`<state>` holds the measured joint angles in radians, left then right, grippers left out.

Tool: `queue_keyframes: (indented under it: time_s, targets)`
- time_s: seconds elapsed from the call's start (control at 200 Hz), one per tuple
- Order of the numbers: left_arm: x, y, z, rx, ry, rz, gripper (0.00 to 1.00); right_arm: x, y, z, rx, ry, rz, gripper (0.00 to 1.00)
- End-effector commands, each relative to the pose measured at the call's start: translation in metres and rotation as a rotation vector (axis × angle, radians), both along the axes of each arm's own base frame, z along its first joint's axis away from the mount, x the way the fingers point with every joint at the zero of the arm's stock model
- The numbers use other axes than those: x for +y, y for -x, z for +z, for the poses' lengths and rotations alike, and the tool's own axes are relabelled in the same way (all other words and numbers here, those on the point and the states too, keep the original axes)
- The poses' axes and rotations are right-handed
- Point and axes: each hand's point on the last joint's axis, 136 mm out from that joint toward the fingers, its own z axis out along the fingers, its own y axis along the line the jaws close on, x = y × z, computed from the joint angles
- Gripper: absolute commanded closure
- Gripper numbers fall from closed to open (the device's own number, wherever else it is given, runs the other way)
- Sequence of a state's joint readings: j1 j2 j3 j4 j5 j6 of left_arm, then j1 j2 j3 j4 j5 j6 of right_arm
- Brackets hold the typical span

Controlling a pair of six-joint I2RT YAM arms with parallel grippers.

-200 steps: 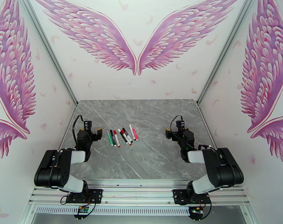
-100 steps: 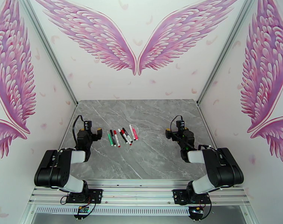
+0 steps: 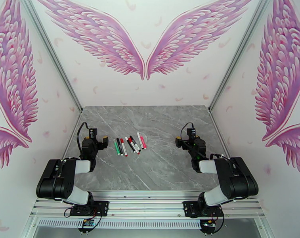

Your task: Open the pen caps

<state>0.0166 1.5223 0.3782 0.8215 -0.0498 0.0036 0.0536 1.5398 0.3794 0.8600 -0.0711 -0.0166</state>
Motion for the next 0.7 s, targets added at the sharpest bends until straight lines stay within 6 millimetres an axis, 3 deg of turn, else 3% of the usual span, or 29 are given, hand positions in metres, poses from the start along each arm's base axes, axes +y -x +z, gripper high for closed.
queue_keyframes:
  time_s: [0.0, 0.695]
  targets:
    - [0.0006, -0.0061, 0.0119, -0.038, -0.007, 0.007, 0.01, -0.0002, -0.0059, 0.0049, -0.011, 0.007, -0.011, 0.01]
    - [0.0007, -0.0059, 0.0123, -0.040, -0.006, 0.006, 0.01, 0.0007, -0.0026, 0.0054, -0.024, 0.002, -0.004, 0.01]
